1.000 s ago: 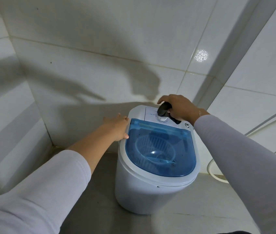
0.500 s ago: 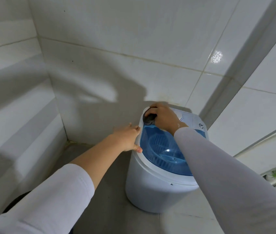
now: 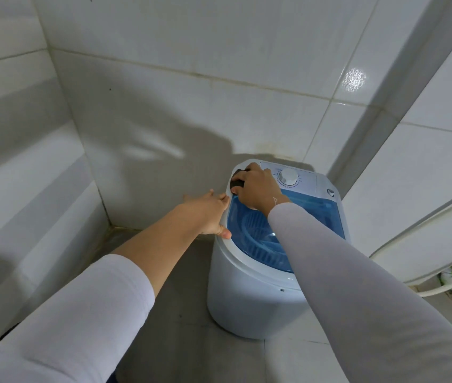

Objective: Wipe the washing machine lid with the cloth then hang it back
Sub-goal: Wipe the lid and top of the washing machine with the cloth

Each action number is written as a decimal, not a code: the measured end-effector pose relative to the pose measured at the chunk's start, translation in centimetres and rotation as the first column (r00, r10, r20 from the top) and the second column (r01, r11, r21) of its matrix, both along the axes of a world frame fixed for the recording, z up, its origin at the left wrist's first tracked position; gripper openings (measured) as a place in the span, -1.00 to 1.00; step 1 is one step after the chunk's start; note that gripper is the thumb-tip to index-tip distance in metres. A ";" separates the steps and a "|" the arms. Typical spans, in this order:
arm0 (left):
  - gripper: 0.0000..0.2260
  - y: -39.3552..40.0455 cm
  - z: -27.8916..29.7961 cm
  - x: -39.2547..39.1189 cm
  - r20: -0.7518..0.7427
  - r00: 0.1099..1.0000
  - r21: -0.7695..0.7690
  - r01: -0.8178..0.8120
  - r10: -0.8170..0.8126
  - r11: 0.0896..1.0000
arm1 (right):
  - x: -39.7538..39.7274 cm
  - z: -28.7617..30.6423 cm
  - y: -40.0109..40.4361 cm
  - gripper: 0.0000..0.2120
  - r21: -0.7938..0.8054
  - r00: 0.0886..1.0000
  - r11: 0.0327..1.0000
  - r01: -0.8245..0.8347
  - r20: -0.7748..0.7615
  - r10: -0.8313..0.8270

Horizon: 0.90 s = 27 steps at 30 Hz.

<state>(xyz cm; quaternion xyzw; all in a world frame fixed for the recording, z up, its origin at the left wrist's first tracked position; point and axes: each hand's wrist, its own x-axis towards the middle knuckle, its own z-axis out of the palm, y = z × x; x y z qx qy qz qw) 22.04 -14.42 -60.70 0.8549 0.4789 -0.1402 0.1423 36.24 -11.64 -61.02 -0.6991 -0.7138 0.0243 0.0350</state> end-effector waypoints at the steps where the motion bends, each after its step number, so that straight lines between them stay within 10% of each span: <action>1: -0.19 0.0 0.1 0.1 -0.003 1.000 -0.001 0.004 -0.004 1.000 | 0.0 -0.1 0.0 -0.63 0.003 1.000 1.000 0.000 0.017 0.000; 27: -0.19 -0.4 0.5 0.6 -0.133 0.991 0.035 -0.022 0.026 0.999 | 2.7 -0.2 -1.2 -0.63 0.004 0.981 0.988 0.155 0.114 -0.155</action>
